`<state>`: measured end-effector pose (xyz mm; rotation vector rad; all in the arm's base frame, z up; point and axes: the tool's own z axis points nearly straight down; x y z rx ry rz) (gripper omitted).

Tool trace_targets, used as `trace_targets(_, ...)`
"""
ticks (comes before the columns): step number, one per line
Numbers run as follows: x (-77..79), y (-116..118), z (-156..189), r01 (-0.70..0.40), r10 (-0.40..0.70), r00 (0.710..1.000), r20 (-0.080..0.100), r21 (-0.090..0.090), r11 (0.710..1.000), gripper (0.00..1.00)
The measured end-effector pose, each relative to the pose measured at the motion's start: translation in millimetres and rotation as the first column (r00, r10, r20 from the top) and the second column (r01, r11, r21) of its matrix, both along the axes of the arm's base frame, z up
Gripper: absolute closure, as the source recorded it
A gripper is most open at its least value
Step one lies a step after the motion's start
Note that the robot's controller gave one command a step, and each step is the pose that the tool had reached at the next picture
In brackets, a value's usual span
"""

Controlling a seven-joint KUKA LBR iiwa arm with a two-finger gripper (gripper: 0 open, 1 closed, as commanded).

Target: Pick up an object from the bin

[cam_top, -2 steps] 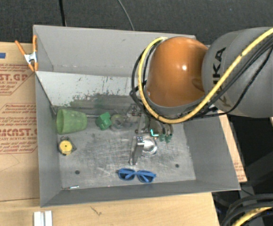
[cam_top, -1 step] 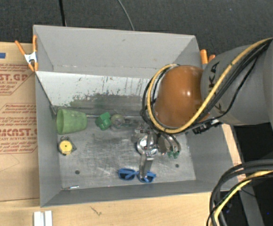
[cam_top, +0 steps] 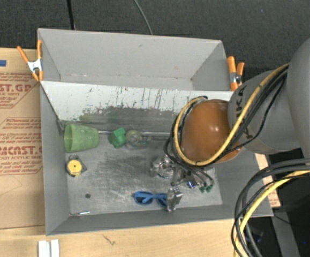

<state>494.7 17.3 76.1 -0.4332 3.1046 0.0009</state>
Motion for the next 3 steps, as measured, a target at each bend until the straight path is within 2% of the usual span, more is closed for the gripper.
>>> trace_targets(1,-1.6,0.1,-0.7,0.000,0.000,1.000,-0.006,0.000,1.000,1.00)
trace_targets(2,39.1,-50.4,60.7,-0.453,0.453,0.892,-0.002,-0.004,0.892,1.00)
trace_targets(3,43.8,-46.5,156.4,-0.461,0.461,0.888,0.004,-0.006,0.888,1.00)
